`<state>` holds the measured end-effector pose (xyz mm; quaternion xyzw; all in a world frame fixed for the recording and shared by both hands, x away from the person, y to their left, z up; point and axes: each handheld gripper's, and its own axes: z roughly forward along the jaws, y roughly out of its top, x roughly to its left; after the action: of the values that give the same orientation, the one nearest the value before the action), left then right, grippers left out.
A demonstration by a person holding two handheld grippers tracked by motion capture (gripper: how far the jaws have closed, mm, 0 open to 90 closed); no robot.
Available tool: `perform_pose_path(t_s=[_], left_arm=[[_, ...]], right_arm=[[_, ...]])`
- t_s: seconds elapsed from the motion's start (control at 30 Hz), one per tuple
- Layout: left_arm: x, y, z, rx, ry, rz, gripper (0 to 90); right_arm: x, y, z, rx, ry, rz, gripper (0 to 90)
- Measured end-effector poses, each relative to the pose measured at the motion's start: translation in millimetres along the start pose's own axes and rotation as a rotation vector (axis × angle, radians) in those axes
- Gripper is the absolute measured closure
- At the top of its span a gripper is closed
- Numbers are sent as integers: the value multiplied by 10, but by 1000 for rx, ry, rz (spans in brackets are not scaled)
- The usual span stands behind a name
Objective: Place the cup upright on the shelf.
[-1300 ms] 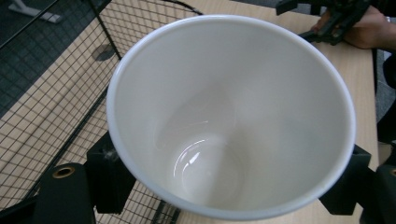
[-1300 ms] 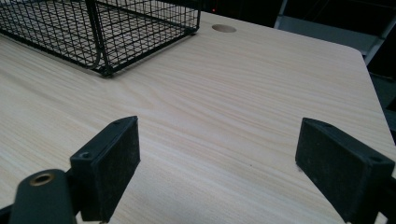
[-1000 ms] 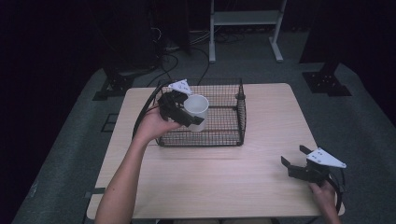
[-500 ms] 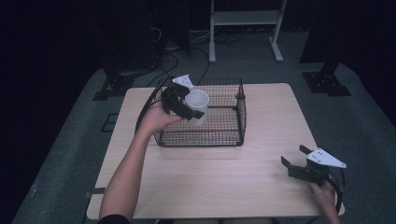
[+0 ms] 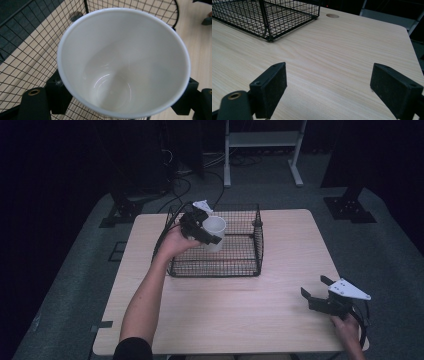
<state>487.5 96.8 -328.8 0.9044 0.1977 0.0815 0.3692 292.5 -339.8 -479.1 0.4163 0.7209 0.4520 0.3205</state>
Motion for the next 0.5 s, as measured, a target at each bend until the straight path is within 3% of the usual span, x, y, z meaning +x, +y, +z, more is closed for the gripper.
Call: perform_pose_path(t_s=[0.5], left_arm=[[162,-57,347,12,-2,-24,209]], right_arm=[[-3,0,0,-2,1,0,131]])
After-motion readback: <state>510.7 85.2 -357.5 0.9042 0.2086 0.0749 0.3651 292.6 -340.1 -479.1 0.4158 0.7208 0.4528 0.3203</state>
